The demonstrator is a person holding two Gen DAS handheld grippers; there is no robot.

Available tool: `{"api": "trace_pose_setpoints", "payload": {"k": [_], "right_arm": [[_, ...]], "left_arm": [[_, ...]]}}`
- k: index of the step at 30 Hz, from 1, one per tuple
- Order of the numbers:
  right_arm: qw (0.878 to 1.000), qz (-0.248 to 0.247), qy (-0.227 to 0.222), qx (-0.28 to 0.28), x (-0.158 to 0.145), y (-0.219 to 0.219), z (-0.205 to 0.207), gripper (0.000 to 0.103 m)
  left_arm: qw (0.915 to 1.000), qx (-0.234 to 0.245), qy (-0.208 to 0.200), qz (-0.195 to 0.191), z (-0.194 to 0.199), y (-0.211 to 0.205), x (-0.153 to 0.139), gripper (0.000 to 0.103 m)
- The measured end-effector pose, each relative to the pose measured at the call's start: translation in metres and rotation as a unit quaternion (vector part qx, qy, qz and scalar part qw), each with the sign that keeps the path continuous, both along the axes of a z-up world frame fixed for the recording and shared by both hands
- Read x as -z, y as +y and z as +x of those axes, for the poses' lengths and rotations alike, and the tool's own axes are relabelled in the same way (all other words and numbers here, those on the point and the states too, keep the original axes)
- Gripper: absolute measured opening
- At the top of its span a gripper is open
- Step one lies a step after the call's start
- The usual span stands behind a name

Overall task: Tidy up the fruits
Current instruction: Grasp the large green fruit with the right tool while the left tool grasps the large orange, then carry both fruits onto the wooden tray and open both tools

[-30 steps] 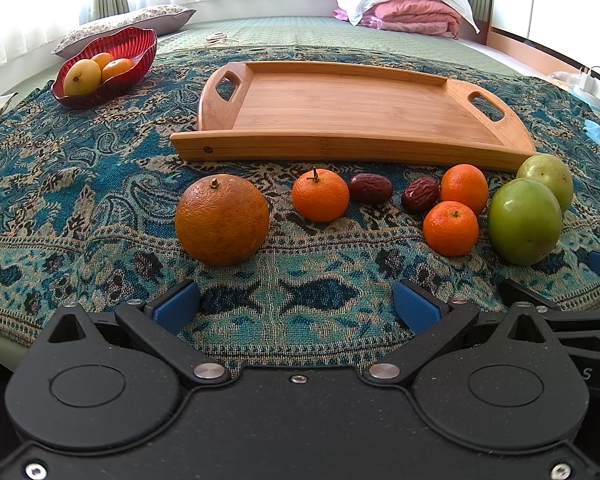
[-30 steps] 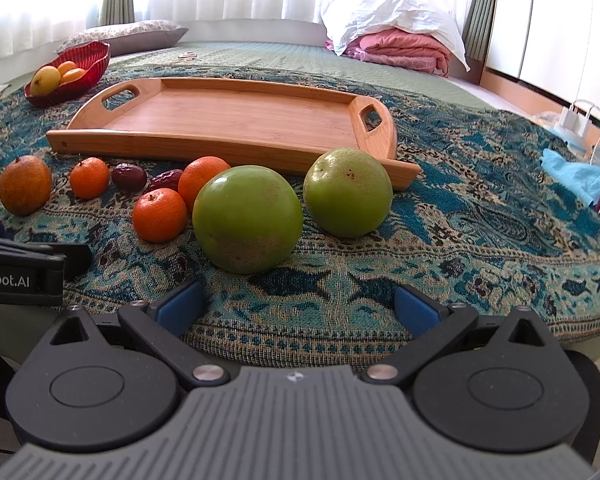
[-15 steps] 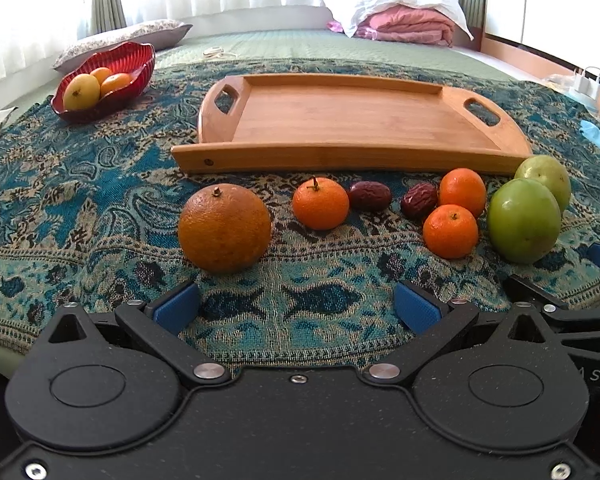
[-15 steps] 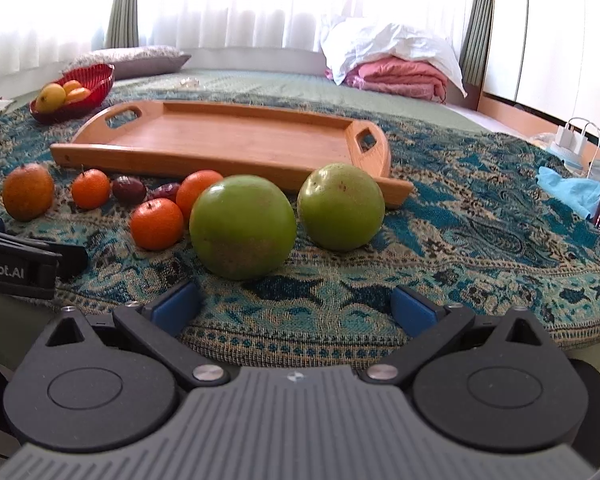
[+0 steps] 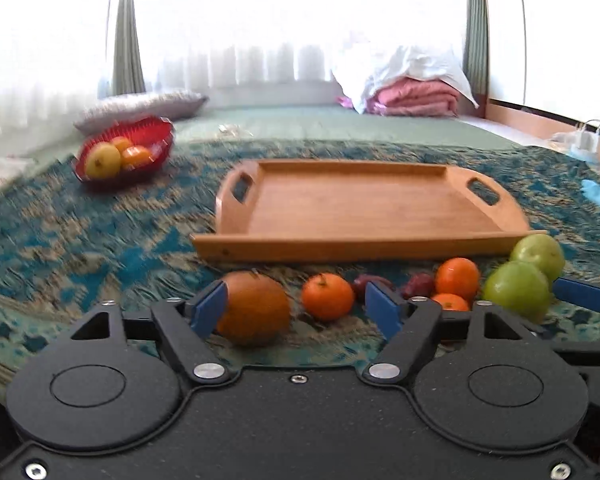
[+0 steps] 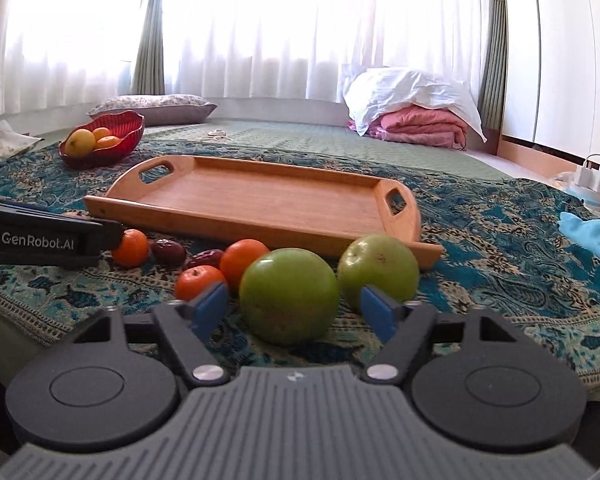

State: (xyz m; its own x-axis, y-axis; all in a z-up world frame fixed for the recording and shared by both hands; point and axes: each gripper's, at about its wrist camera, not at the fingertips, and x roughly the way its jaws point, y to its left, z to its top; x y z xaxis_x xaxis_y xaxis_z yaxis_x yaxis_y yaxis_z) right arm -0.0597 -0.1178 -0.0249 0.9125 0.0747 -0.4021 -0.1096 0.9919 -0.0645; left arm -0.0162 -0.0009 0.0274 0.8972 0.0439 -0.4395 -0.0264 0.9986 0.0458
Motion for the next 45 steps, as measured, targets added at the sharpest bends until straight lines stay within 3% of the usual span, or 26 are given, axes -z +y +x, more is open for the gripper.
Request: {"api": "trace_pose_setpoints", "payload": {"k": [7,13,16,17,19,27,33,39,45], "right_arm": [[1.000,0.011,0.001,0.010,0.006,0.002,0.008,0.063],[1.000,0.014,0.014,0.012,0.013,0.002,0.018,0.063],[0.999,0.022,0.026,0.016,0.019,0.001,0.025,0.063],[0.999,0.025,0.028,0.016,0.021,0.001,0.027,0.063],[0.999,0.035,0.028,0.015,0.022,0.000,0.030,0.060],[0.996,0.085,-0.007,0.007,0.002,-0.002,0.022,0.060],[0.994,0.105,-0.017,0.011,-0.029,-0.009,0.047,0.060],[0.994,0.108,0.019,0.027,-0.045,-0.034,0.099,0.060],[0.992,0.090,0.082,0.038,-0.040,-0.055,0.140,0.060]], "left_arm": [[0.9996,-0.025,0.016,0.002,0.011,0.019,0.014,0.074],[0.9990,-0.036,0.028,-0.005,0.023,0.026,0.031,0.073],[0.9990,-0.034,0.025,-0.017,0.026,0.027,0.034,0.066],[0.9990,-0.029,0.026,-0.021,0.027,0.028,0.035,0.057],[0.9988,-0.033,0.028,-0.023,0.028,0.030,0.035,0.049],[0.9992,-0.016,0.000,-0.035,0.031,0.030,0.007,0.048],[0.9993,0.005,-0.009,-0.036,0.061,0.023,-0.019,0.048],[0.9985,0.016,0.018,-0.048,0.109,0.019,-0.030,0.048],[0.9965,0.024,0.062,-0.051,0.152,0.019,-0.021,0.048]]}}
